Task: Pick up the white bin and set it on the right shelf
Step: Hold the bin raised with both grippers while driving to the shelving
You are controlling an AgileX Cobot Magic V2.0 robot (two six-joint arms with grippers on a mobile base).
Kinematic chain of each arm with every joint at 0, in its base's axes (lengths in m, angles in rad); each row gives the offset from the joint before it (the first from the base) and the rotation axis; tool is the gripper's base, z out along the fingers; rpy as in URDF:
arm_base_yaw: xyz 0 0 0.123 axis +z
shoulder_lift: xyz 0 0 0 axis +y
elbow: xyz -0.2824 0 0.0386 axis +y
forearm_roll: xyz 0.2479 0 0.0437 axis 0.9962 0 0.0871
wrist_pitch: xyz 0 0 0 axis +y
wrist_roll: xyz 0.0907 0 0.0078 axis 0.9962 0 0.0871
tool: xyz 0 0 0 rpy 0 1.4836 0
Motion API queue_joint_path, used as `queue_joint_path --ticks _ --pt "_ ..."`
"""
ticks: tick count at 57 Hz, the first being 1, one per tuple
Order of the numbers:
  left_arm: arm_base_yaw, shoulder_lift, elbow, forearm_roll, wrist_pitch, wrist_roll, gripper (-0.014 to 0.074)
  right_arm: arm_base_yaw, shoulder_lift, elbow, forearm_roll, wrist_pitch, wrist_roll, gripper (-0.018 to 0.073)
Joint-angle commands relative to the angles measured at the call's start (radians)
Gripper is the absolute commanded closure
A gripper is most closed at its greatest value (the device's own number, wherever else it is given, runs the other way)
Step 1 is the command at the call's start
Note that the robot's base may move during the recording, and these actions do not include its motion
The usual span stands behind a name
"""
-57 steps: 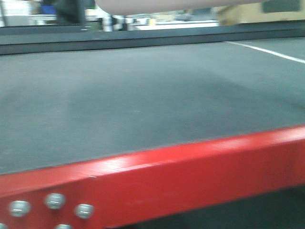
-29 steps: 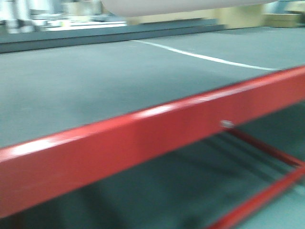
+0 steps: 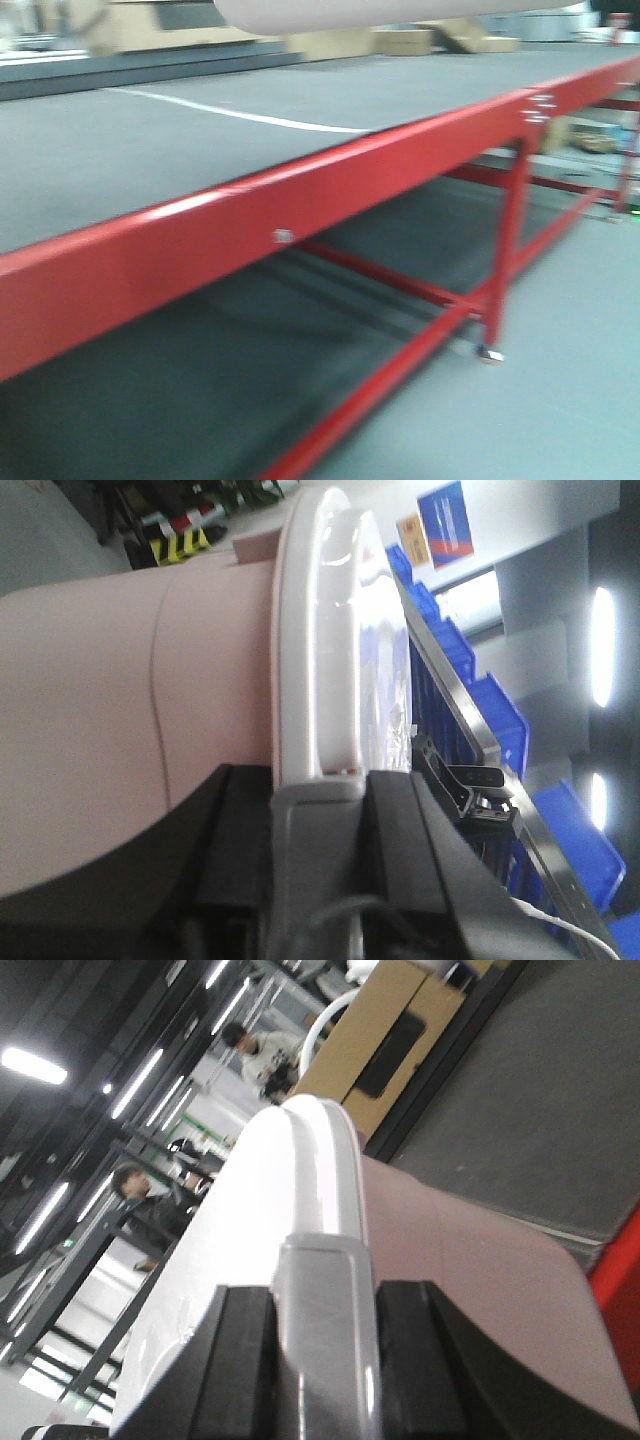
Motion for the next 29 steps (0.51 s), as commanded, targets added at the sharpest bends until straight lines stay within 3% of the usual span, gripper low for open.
queue_joint_path --ticks 1,29 --pt "-0.035 -0.064 -0.037 -0.087 0.229 0.013 0.0722 0.023 -0.045 -0.035 0.068 0.107 0.0 0.0498" --pt "-0.035 -0.064 -0.037 -0.087 0.229 0.013 0.0722 0.023 -0.045 -0.035 0.068 0.108 0.0 0.0498"
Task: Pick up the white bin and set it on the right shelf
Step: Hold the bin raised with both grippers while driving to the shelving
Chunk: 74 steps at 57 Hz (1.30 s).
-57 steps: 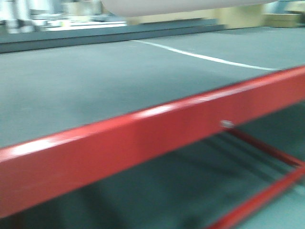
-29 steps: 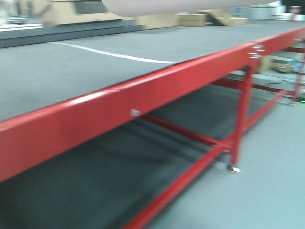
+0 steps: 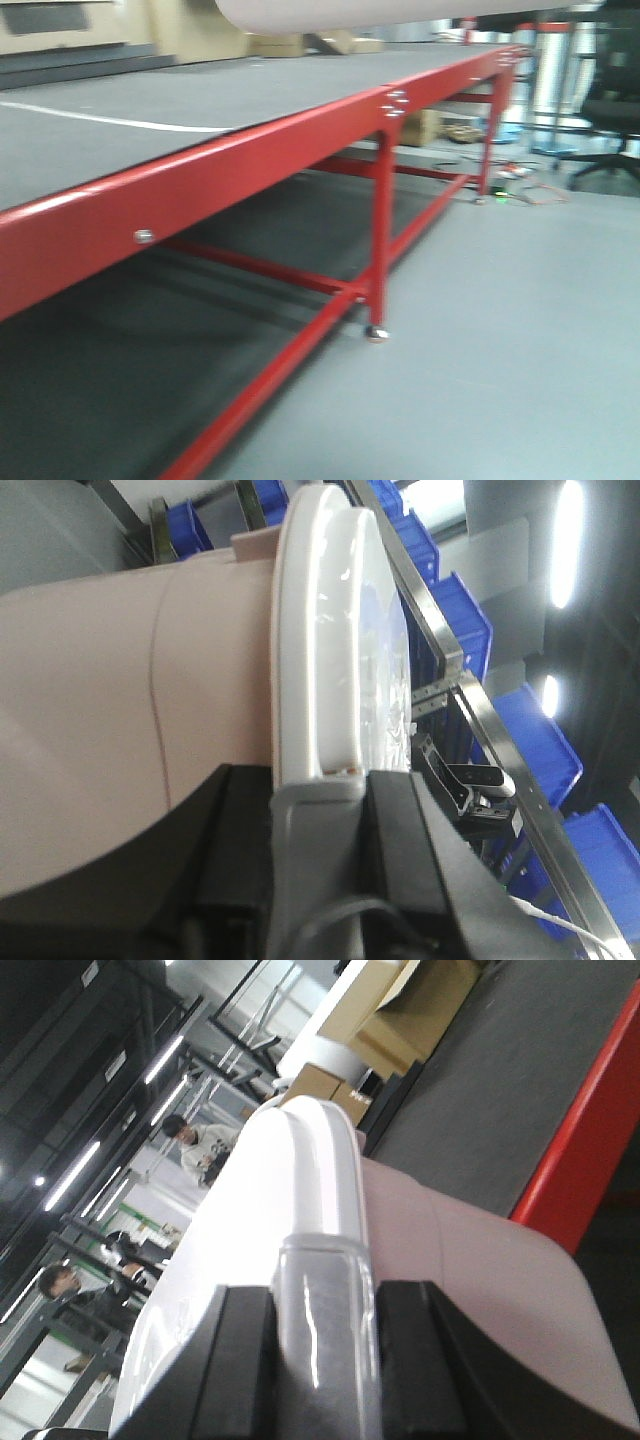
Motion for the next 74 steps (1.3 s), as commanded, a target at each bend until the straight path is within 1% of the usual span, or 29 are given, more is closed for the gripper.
queue_joint_path --ticks 1,74 --pt "-0.032 -0.064 -0.037 -0.087 0.229 0.013 0.0722 0.023 -0.045 -0.035 0.065 0.112 0.0 0.0498" --pt "-0.032 -0.064 -0.037 -0.087 0.229 0.013 0.0722 0.023 -0.045 -0.035 0.065 0.112 0.0 0.0498"
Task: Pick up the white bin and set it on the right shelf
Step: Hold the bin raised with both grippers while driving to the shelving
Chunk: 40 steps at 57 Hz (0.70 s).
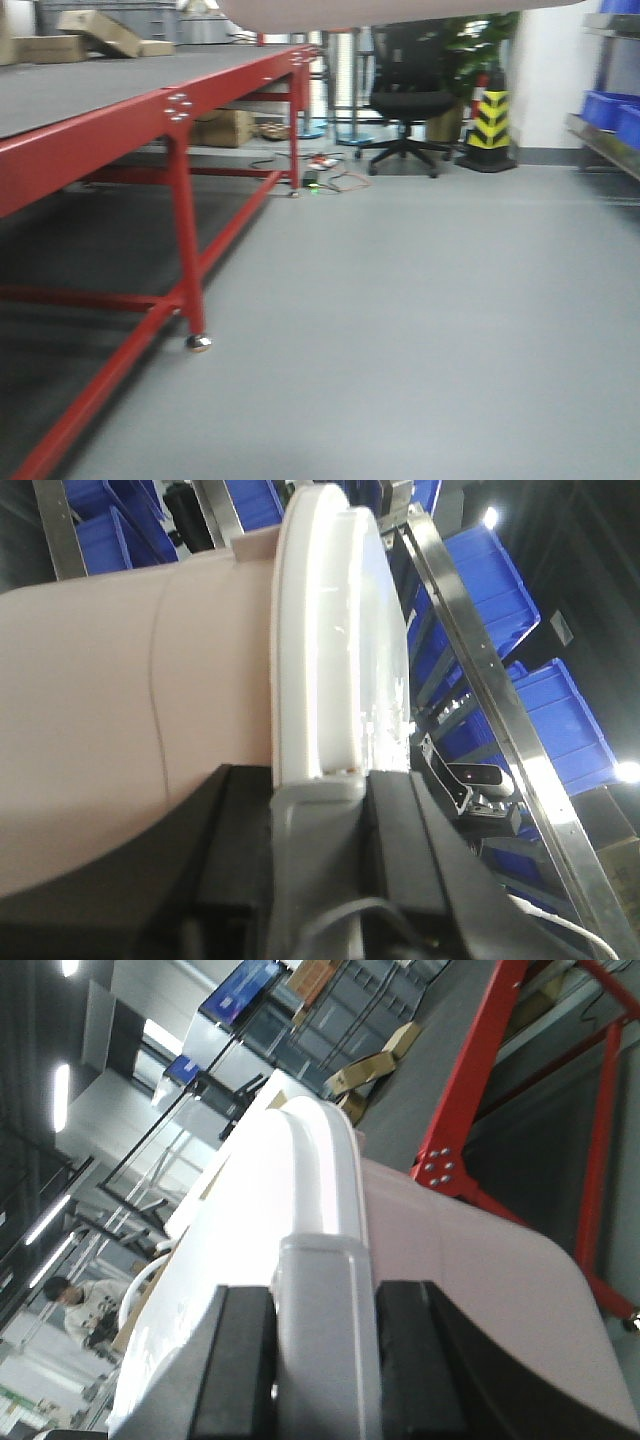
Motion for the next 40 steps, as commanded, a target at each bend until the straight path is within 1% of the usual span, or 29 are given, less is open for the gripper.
queue_joint_path --ticks 1,40 --pt "-0.032 -0.063 -0.037 -0.087 0.229 0.013 0.0722 0.023 -0.045 -0.035 0.061 0.113 0.0 0.0498" --pt "-0.032 -0.063 -0.037 -0.087 0.229 0.013 0.0722 0.023 -0.045 -0.035 0.061 0.116 0.0 0.0498"
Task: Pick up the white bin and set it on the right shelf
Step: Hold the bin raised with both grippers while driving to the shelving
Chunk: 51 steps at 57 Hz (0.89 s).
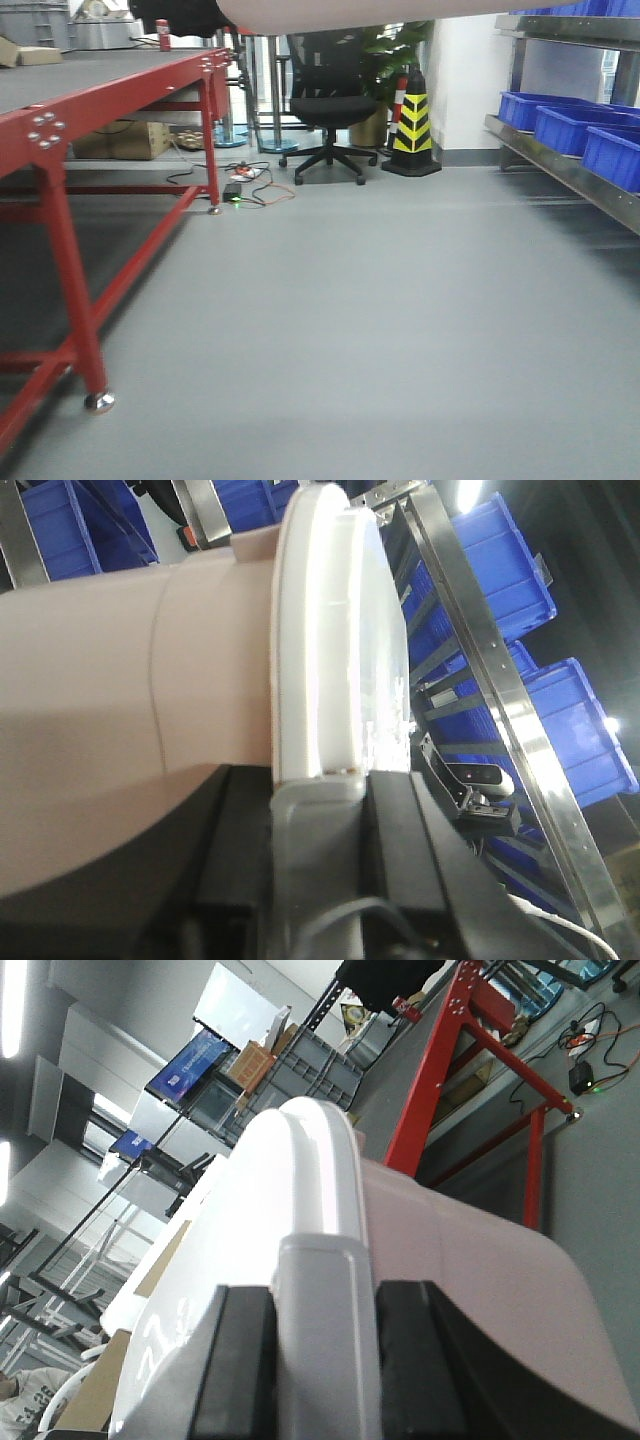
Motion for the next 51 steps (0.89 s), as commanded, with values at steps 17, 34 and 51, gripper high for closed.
queue_joint_path --ticks 17,34,51 --pt "-0.032 -0.062 -0.037 -0.087 0.228 0.013 0.0722 0.023 -0.045 -0.035 0.061 0.118 0.0 0.0498" --pt "-0.032 -0.062 -0.037 -0.087 0.228 0.013 0.0722 0.023 -0.045 -0.035 0.061 0.118 0.0 0.0498" --pt "-0.032 -0.062 -0.037 -0.086 0.228 0.013 0.0722 0.023 -0.045 -0.035 0.061 0.118 0.0 0.0498"
